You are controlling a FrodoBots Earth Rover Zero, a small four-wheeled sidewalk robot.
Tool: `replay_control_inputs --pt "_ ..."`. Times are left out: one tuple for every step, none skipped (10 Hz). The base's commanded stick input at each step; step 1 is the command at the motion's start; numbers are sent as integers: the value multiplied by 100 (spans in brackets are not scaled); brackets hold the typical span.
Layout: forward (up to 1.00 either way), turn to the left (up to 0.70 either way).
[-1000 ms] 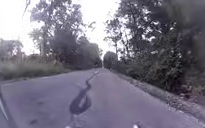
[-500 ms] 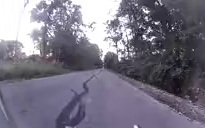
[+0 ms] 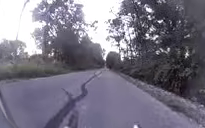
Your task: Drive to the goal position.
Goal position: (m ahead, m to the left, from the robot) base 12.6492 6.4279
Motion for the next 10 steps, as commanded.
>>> replay_control_inputs --pt "70 0" --pt "70 0" --pt "70 0" --pt "70 0" --pt "70 0" --pt "70 0" --pt "70 0" --pt "70 0" --pt "70 0" --pt "70 0"
